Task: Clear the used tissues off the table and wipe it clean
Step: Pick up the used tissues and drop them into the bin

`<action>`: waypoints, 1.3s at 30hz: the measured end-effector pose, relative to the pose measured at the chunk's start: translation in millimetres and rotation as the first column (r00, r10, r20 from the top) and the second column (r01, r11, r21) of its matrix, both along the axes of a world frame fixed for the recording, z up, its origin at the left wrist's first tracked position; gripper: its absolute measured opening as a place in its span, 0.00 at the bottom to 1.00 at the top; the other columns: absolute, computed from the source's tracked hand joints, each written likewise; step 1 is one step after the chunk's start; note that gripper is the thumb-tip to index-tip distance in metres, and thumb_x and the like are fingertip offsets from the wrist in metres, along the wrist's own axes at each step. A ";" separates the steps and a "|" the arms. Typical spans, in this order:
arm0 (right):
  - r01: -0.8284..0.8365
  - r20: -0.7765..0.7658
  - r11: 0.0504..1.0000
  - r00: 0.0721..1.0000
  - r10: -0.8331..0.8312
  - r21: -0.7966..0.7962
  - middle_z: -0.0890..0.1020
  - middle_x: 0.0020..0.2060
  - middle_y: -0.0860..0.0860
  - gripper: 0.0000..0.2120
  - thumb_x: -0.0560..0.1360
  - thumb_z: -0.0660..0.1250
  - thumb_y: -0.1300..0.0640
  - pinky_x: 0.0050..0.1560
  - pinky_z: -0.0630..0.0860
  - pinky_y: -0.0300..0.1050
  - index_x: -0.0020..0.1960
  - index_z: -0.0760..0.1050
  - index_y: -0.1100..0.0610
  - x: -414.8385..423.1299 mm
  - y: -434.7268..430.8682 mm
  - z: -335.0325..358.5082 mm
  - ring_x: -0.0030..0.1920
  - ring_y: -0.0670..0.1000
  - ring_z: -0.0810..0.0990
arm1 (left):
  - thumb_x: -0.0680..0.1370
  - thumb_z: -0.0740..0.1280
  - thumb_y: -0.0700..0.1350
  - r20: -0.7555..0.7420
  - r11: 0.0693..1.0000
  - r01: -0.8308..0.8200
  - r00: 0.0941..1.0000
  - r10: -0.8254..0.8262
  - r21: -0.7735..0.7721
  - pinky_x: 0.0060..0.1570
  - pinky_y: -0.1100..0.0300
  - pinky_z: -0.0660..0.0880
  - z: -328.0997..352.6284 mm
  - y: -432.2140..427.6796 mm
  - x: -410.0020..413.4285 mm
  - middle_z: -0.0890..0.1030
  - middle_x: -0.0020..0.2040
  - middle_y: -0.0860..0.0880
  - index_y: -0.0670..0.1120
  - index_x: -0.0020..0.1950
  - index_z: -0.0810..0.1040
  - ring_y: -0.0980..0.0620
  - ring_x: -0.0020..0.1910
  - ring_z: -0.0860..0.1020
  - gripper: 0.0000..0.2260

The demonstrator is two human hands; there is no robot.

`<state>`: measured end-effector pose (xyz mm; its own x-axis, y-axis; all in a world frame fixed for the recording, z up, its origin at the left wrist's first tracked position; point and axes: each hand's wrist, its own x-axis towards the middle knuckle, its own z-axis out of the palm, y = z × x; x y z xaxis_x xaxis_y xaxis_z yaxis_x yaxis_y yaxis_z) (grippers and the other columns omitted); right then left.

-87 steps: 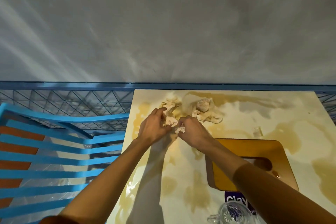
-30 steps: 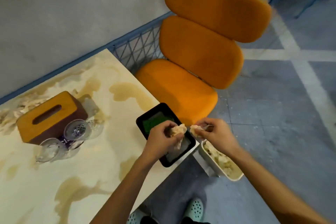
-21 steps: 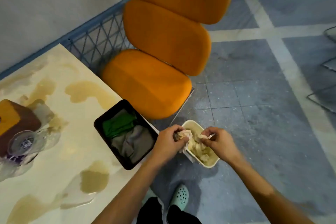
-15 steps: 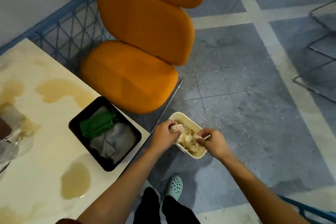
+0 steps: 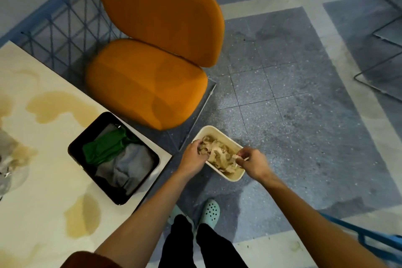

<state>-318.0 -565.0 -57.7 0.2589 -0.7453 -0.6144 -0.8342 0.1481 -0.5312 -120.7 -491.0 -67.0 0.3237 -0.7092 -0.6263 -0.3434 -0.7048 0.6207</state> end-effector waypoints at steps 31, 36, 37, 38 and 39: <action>-0.660 0.242 0.533 0.485 0.841 -0.530 0.77 0.38 0.46 0.03 0.75 0.68 0.60 0.39 0.67 0.31 0.44 0.80 0.55 247.3 108.0 160.6 0.38 0.43 0.73 | 0.78 0.67 0.36 -0.099 0.572 -0.618 0.721 0.686 -0.540 0.37 0.63 0.77 172.2 201.8 135.3 0.84 0.40 0.51 0.48 0.47 0.82 0.54 0.38 0.82 0.07; -0.705 0.269 0.498 0.420 0.867 -0.505 0.78 0.44 0.43 0.06 0.78 0.66 0.55 0.45 0.73 0.36 0.52 0.80 0.53 316.5 164.8 173.9 0.45 0.42 0.76 | 0.78 0.66 0.37 -0.128 0.466 -0.687 0.626 0.770 -0.558 0.37 0.61 0.76 183.7 272.4 185.2 0.84 0.41 0.51 0.50 0.49 0.82 0.52 0.39 0.83 0.08; -0.709 0.283 0.509 0.423 0.861 -0.488 0.79 0.48 0.43 0.09 0.78 0.65 0.53 0.47 0.74 0.36 0.56 0.79 0.52 327.2 173.6 175.8 0.47 0.42 0.76 | 0.78 0.66 0.39 -0.128 0.455 -0.696 0.612 0.781 -0.555 0.38 0.60 0.76 185.0 281.9 193.5 0.84 0.42 0.52 0.50 0.50 0.82 0.53 0.41 0.83 0.08; -0.717 0.300 0.515 0.419 0.857 -0.470 0.79 0.51 0.43 0.12 0.79 0.65 0.52 0.50 0.75 0.36 0.61 0.78 0.51 340.5 185.0 178.7 0.50 0.41 0.76 | 0.78 0.67 0.41 -0.124 0.439 -0.704 0.594 0.795 -0.558 0.39 0.59 0.77 185.9 293.8 204.2 0.85 0.44 0.52 0.51 0.52 0.82 0.54 0.43 0.83 0.07; -0.733 0.313 0.507 0.401 0.861 -0.454 0.79 0.55 0.43 0.15 0.79 0.64 0.51 0.51 0.75 0.37 0.65 0.76 0.49 357.9 200.6 182.3 0.53 0.41 0.76 | 0.79 0.67 0.43 -0.113 0.418 -0.709 0.570 0.814 -0.568 0.41 0.58 0.78 186.8 310.8 217.8 0.84 0.46 0.53 0.52 0.54 0.81 0.55 0.45 0.83 0.07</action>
<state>39.9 -364.5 124.6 0.9877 -0.1257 -0.0930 -0.1513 -0.6183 -0.7713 97.0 -180.2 119.8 0.9472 -0.2863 -0.1445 0.0465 -0.3234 0.9451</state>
